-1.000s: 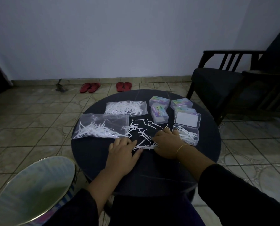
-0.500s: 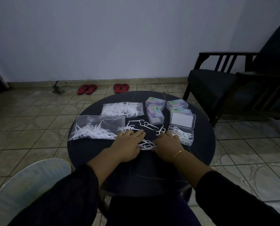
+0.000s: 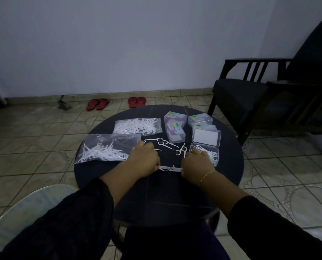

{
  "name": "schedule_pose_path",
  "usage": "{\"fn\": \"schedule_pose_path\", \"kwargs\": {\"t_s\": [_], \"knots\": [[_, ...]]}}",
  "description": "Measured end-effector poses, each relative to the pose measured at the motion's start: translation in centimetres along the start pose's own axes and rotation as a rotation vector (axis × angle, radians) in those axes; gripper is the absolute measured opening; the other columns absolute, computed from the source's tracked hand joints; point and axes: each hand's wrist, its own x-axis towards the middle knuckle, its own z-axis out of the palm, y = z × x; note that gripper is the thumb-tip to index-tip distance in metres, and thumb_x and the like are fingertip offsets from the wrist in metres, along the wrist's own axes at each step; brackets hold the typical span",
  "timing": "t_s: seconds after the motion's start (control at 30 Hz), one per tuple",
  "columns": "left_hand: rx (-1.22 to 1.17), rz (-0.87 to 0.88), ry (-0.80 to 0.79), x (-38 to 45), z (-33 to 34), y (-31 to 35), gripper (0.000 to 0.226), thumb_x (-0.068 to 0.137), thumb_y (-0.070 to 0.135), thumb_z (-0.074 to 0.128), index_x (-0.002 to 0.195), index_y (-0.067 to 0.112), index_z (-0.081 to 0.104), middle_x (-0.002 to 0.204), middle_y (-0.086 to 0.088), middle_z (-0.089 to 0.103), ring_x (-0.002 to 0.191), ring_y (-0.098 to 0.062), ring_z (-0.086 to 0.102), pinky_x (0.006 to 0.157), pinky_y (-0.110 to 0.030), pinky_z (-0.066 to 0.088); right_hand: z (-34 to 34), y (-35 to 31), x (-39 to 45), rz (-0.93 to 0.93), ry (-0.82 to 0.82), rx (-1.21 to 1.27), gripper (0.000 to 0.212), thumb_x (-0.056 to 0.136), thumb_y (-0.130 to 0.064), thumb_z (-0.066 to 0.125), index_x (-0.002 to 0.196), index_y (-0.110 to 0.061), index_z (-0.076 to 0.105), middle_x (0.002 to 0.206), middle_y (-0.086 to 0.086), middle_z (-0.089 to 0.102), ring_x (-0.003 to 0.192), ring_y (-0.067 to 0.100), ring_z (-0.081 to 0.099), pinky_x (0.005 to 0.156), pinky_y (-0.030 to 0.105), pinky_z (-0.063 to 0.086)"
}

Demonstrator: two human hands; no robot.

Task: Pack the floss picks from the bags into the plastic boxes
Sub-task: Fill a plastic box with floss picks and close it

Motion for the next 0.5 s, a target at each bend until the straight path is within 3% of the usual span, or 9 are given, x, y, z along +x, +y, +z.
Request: {"fn": "schedule_pose_path", "kwargs": {"t_s": [0.3, 0.5], "knots": [[0.069, -0.016, -0.059, 0.2, -0.2, 0.2, 0.022, 0.084, 0.037, 0.056, 0.098, 0.025, 0.068, 0.1, 0.005, 0.065, 0.107, -0.017, 0.045, 0.095, -0.035, 0.028, -0.1, 0.9, -0.9, 0.049, -0.063, 0.104, 0.03, 0.093, -0.031, 0.048, 0.113, -0.012, 0.063, 0.12, 0.008, 0.058, 0.115, 0.026, 0.049, 0.098, 0.04, 0.037], [-0.022, -0.087, -0.234, 1.0, -0.5, 0.2, 0.024, 0.08, 0.043, 0.061, 0.095, 0.026, 0.068, 0.099, 0.006, 0.066, 0.105, -0.015, 0.052, 0.103, -0.039, 0.028, -0.8, 1.5, -0.5, 0.047, -0.182, 0.19, 0.03, 0.094, -0.031, 0.052, 0.113, -0.009, 0.06, 0.113, 0.008, 0.062, 0.105, 0.026, 0.059, 0.09, 0.036, 0.048]]}}
